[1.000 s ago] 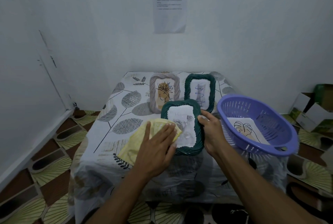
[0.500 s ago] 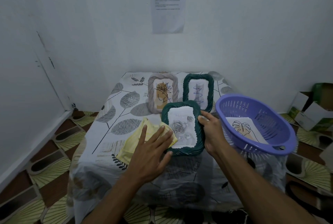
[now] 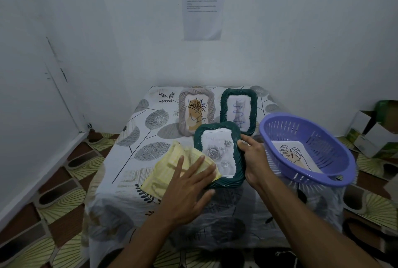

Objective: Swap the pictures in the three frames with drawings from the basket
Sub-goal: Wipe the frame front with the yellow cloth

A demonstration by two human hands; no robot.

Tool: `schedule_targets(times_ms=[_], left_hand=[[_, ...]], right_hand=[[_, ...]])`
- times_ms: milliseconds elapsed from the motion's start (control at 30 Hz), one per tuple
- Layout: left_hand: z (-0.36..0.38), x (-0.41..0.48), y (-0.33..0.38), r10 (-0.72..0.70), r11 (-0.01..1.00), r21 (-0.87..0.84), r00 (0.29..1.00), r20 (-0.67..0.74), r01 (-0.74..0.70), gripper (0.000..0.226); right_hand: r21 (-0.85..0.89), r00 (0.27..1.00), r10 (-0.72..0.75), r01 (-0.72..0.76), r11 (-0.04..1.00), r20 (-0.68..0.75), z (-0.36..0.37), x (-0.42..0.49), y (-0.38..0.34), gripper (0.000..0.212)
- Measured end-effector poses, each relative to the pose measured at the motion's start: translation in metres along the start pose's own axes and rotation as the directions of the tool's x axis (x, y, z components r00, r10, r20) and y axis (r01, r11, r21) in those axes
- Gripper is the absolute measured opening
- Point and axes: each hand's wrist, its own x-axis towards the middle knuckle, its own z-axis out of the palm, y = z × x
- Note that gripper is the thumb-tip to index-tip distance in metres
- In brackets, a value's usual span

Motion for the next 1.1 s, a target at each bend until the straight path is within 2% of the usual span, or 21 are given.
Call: schedule_targets(times_ms=[100,233,367,567,667,800,967,1000,1100], left_hand=[[-0.003,0.008,-0.008,-0.122,0.992,0.030,0.992,-0.030,0.123,0.056],[0.002,0.008,-0.003,-0.020,0.999,0.038,1.000,0.017,0.020,0.057],[0.005,0.007,-0.010,-0.121,0.989,0.084,0.993,-0.007,0.121,0.057],[0.003,0.011,-0.008,-0.185,0.978,0.091,0.982,-0.029,0.186,0.063],[0.002,0.012,-0.012,-0.130,0.990,0.050,0.991,-0.023,0.131,0.061],[0.006,0.008,-0.007,0.044,0.999,0.020,0.998,0.048,-0.045,0.059],[0.005,0.015,-0.006,-0.080,0.995,0.062,0.997,0.007,0.079,0.059],[0.005,0.016,-0.005,-0.066,0.996,0.062,0.998,0.012,0.065,0.059],[0.005,0.017,0.005,0.099,0.994,0.035,0.993,0.060,-0.101,0.059]], right_hand=[[0.013,1.000,0.006,-0.006,1.000,0.019,0.004,-0.002,0.001,0.025],[-0.020,1.000,0.003,-0.003,1.000,0.004,0.003,0.002,0.001,0.025],[-0.031,1.000,0.000,-0.001,1.000,-0.015,0.000,0.004,0.003,0.026],[-0.010,1.000,0.006,-0.006,1.000,-0.030,0.000,0.005,0.005,0.026],[-0.017,0.999,0.003,-0.004,1.000,-0.036,0.003,0.006,0.004,0.027],[-0.018,1.000,0.007,-0.007,1.000,-0.028,0.002,0.006,0.006,0.025],[-0.014,1.000,0.014,-0.014,1.000,-0.008,0.002,0.002,0.009,0.024],[-0.017,1.000,0.015,-0.015,1.000,-0.009,0.001,0.003,0.009,0.024],[-0.020,1.000,0.013,-0.013,1.000,-0.015,-0.001,0.004,0.008,0.024]])
